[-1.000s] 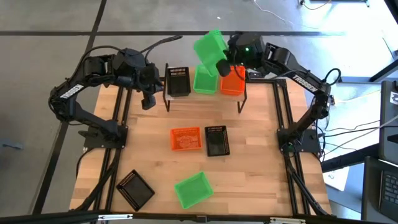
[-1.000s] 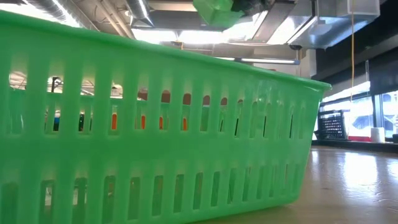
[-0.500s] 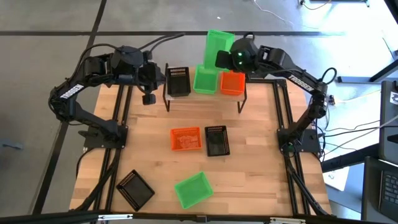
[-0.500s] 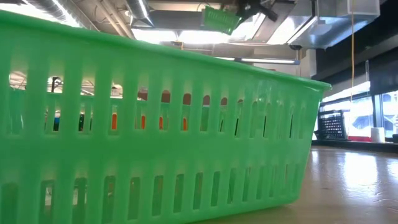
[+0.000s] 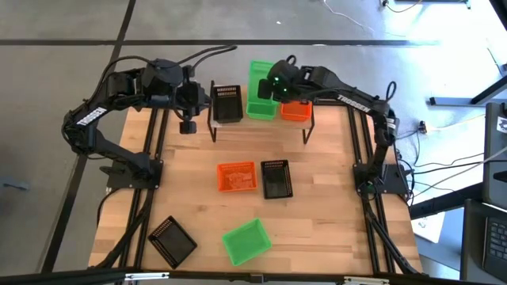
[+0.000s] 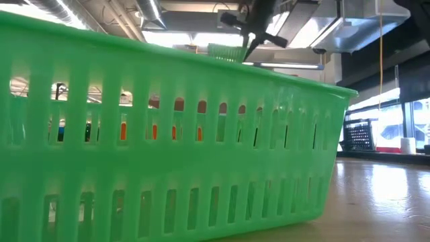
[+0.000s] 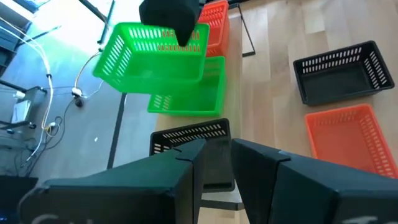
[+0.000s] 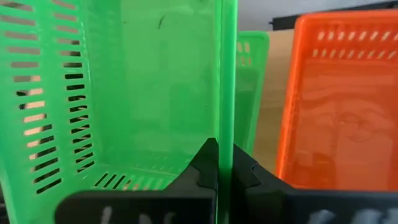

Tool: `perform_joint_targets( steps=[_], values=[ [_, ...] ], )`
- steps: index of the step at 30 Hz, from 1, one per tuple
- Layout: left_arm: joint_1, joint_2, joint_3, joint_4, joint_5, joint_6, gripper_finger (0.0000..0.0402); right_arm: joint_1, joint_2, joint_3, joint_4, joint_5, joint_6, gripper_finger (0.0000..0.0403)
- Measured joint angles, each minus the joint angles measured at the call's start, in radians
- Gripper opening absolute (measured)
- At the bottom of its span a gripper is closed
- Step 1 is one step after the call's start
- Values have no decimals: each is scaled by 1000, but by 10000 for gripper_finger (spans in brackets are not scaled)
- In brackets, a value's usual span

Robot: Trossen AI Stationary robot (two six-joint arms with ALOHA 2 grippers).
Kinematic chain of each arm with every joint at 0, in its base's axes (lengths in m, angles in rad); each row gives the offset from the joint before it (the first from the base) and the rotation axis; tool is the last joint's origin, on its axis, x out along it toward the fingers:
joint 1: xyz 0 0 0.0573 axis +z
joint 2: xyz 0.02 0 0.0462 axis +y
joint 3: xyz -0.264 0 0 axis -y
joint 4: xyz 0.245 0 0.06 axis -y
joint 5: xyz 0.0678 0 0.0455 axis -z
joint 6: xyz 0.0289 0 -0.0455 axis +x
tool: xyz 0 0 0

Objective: Stack baskets on shelf by color
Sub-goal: Stack the right green bin on top of the other green bin on the shelf

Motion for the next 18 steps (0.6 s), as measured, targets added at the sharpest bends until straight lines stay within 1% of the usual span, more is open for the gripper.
perform_joint_targets(
  steps=[6,11,15,18],
  values=[
    [0,0,0,0,0,13,70,-4,52,-1,-37,-18,25,0],
    [0,0,0,-2,0,15,70,-5,70,-1,-45,-38,27,0],
    [0,0,0,-14,0,15,70,-6,71,-1,-34,-37,-17,4],
    [0,0,0,-29,0,15,70,-10,71,-1,-38,-61,-22,13]
  ],
)
